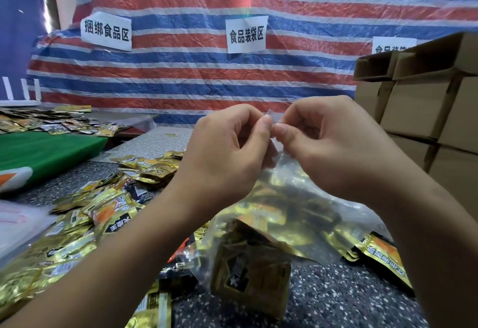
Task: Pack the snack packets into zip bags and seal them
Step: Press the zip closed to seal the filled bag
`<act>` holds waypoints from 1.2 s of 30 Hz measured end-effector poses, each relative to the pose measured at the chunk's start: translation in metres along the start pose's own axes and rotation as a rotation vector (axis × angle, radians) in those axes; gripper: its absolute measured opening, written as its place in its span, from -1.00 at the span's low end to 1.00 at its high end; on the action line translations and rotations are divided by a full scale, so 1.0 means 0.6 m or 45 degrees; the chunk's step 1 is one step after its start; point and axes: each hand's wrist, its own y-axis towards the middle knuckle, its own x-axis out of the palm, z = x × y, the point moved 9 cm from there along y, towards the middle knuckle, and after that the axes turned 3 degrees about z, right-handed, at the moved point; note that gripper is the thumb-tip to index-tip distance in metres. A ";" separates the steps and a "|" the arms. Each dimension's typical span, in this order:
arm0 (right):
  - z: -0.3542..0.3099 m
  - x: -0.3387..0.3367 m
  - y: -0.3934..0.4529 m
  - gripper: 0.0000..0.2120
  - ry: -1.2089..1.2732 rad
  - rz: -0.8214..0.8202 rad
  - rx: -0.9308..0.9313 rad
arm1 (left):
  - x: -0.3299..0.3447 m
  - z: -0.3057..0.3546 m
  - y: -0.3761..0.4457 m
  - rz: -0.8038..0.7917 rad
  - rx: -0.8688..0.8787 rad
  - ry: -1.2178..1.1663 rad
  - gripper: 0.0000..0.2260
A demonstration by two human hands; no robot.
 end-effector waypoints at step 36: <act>0.016 0.004 0.005 -0.80 0.096 -0.070 0.081 | 0.008 -0.027 -0.005 0.032 -0.217 -0.255 -0.82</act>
